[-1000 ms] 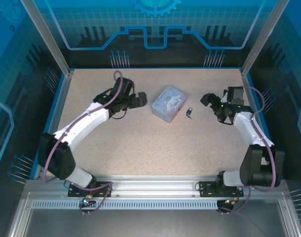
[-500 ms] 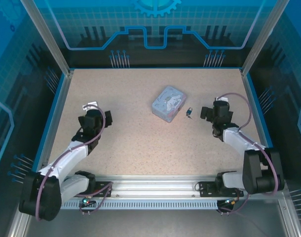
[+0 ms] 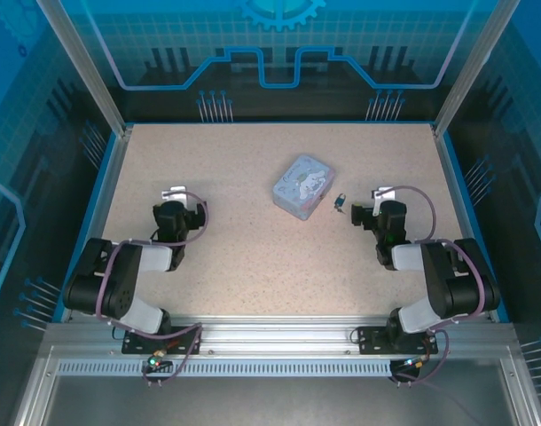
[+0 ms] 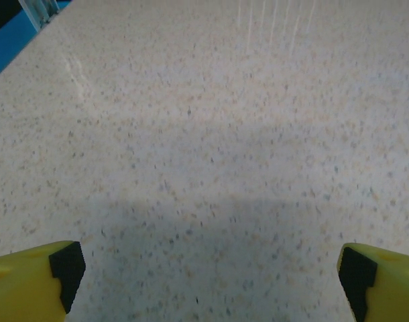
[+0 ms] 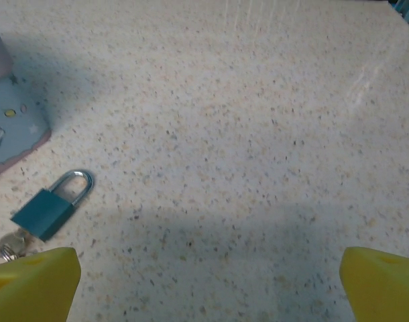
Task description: Unlock the padlock with the key
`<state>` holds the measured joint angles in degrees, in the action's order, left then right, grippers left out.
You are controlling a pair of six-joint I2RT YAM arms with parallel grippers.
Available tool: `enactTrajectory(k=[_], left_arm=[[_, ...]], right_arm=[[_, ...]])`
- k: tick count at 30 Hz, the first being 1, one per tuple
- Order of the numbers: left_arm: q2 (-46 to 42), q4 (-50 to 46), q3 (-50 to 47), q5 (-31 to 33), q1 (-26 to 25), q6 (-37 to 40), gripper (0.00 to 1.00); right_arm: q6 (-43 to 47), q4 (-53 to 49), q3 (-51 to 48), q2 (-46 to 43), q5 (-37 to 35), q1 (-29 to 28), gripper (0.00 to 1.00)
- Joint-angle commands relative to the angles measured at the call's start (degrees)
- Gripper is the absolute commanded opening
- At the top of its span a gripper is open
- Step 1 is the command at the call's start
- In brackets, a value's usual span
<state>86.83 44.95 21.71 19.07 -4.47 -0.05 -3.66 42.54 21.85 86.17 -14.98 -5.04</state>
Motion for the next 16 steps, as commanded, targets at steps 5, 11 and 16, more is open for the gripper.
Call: enactTrajectory(k=[5, 11, 16], left_arm=[[1.75, 7.38, -0.15, -6.03, 2.65, -1.36, 0.99], [2.07, 8.28, -0.16, -5.97, 2.62, -1.21, 0.99], [2.1, 8.13, -0.01, -6.06, 2.71, -1.35, 0.99]], right_arm=[[1.62, 3.03, 1.62, -0.13, 0.07, -0.4, 1.0], [2.13, 2.07, 2.14, -0.03, 3.35, 0.19, 1.0], [3.02, 1.62, 2.32, -0.06, 8.22, 1.39, 1.0]])
